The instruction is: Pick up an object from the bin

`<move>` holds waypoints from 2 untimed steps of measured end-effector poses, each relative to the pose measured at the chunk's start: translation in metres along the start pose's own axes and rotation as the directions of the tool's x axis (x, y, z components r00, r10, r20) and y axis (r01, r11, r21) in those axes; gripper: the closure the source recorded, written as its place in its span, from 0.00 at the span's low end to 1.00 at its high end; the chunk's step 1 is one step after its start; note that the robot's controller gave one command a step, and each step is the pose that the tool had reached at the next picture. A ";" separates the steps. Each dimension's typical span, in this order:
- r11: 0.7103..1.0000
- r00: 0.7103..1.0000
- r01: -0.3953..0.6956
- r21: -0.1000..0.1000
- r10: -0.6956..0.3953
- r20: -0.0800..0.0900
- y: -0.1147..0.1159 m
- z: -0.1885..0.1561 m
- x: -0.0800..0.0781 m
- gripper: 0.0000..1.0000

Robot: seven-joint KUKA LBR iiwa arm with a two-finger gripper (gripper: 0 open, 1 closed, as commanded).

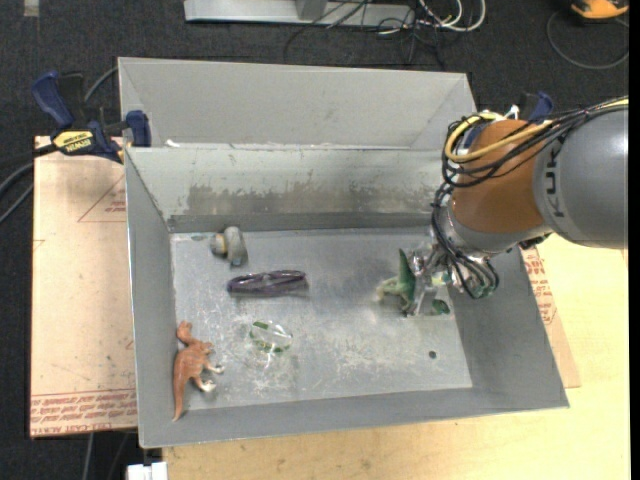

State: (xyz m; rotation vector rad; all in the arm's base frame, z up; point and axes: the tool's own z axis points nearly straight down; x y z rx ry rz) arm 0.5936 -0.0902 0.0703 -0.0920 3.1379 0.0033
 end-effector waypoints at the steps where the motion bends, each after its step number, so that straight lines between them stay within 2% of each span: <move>1: 1.000 1.000 0.000 -0.001 0.000 -0.002 0.000 -0.002 0.001 1.00; 2: 1.000 1.000 0.000 -0.001 0.000 -0.004 0.001 -0.011 0.001 1.00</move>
Offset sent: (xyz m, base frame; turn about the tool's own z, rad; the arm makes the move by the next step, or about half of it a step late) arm 0.0001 0.0000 0.0042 0.0000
